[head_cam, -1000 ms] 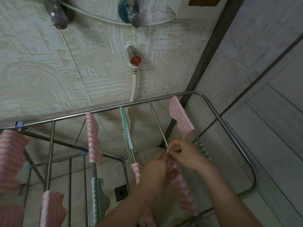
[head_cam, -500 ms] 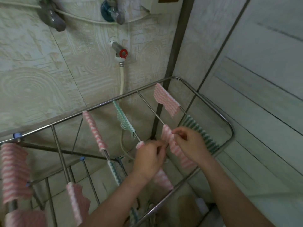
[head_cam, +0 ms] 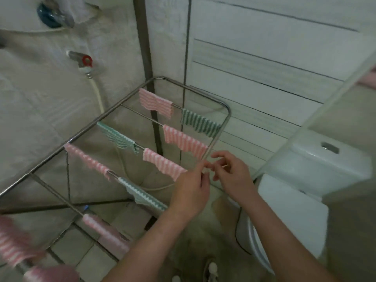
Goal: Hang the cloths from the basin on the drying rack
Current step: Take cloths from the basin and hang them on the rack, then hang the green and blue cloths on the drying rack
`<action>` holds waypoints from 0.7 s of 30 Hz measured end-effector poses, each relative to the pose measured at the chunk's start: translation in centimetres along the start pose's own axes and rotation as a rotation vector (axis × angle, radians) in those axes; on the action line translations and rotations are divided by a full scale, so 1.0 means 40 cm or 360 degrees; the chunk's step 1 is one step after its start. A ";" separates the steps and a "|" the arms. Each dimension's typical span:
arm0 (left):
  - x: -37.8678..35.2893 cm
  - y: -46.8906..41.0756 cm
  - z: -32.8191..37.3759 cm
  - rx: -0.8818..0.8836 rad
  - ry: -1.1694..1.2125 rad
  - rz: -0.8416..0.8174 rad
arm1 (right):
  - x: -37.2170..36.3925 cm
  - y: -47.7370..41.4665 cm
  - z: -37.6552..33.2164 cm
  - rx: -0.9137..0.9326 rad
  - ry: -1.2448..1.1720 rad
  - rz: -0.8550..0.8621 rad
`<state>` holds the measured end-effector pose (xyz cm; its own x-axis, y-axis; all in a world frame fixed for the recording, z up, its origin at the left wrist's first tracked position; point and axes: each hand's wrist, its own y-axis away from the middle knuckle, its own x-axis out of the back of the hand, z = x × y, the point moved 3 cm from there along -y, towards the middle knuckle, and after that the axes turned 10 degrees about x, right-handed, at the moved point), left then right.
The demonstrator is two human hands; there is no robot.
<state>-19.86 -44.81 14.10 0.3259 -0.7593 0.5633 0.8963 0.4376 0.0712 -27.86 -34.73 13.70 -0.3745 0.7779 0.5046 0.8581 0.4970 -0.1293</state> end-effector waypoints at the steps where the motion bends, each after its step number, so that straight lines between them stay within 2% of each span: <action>1: -0.028 0.021 0.017 -0.0052 -0.0039 -0.0074 | 0.027 0.038 0.012 -0.0052 0.0003 0.0033; 12: -0.373 0.275 0.138 -0.0616 -0.0563 -0.0731 | 0.317 0.467 0.197 -0.0485 0.0171 0.0269; 21: -0.738 0.609 0.206 -0.1024 -0.0882 -0.1320 | 0.508 0.946 0.411 -0.0906 0.0271 0.0649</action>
<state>-10.11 -7.78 6.00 -0.4583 -0.3157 0.8309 0.8103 -0.5325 0.2446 -8.78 6.19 5.03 0.0347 0.7649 0.6432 0.9854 -0.1336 0.1058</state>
